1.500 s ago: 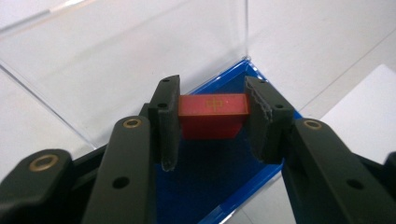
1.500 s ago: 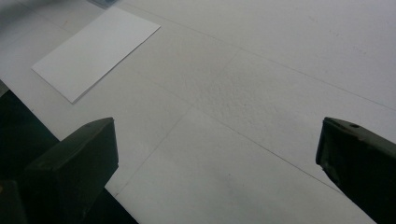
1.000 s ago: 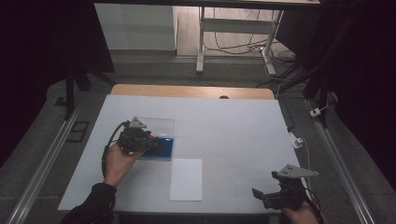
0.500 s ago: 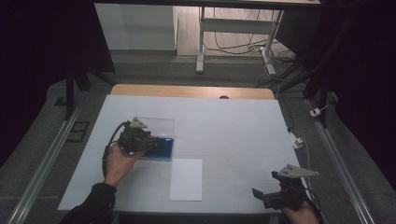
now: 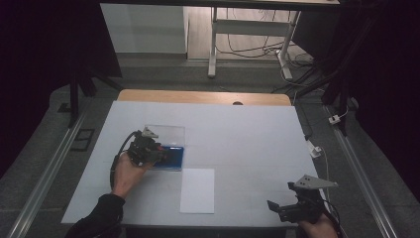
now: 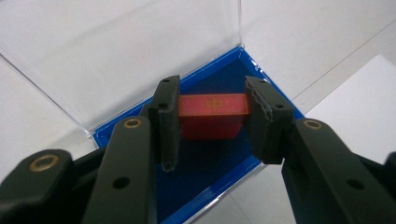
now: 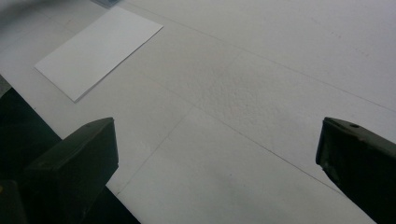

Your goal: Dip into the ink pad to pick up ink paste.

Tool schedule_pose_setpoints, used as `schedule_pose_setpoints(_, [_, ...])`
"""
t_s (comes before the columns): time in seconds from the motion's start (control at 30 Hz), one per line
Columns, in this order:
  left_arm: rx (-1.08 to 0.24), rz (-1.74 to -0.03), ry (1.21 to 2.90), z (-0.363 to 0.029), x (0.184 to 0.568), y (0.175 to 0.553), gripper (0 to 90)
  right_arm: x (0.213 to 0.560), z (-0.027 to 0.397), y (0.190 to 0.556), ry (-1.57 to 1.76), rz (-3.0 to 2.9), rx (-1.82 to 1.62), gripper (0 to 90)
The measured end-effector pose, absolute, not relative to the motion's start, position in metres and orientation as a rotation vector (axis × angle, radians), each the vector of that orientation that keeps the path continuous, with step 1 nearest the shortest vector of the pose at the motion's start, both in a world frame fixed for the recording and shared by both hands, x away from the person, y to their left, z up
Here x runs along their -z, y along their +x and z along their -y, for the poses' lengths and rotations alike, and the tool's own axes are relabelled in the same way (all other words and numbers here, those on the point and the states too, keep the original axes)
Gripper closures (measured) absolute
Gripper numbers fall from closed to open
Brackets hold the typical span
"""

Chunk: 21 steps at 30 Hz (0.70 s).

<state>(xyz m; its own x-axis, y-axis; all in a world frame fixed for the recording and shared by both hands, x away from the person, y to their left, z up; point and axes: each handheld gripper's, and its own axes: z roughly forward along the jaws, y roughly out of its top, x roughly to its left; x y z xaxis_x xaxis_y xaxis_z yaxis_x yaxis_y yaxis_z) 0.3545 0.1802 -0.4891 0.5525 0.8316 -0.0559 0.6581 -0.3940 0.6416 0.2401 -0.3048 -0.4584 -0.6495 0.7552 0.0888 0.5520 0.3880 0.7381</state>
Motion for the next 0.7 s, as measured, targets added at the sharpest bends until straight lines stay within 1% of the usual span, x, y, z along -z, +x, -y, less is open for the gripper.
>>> schedule_pose_setpoints(0.3, [-0.354,-1.204,2.213,-0.179,0.4947,0.3568,58.5,0.4585,0.3046,0.2401,1.151,-2.389,-1.115,0.0])
schedule_pose_setpoints(0.5, [-0.35,-1.206,2.212,-0.1797,0.4961,0.356,58.8,0.4585,0.3043,0.2401,1.15,-2.391,-1.112,0.0])
schedule_pose_setpoints(0.7, [-0.407,-1.173,2.227,-0.1759,0.4983,0.3512,58.9,0.4588,0.3035,0.2401,1.144,-2.394,-1.11,0.0])
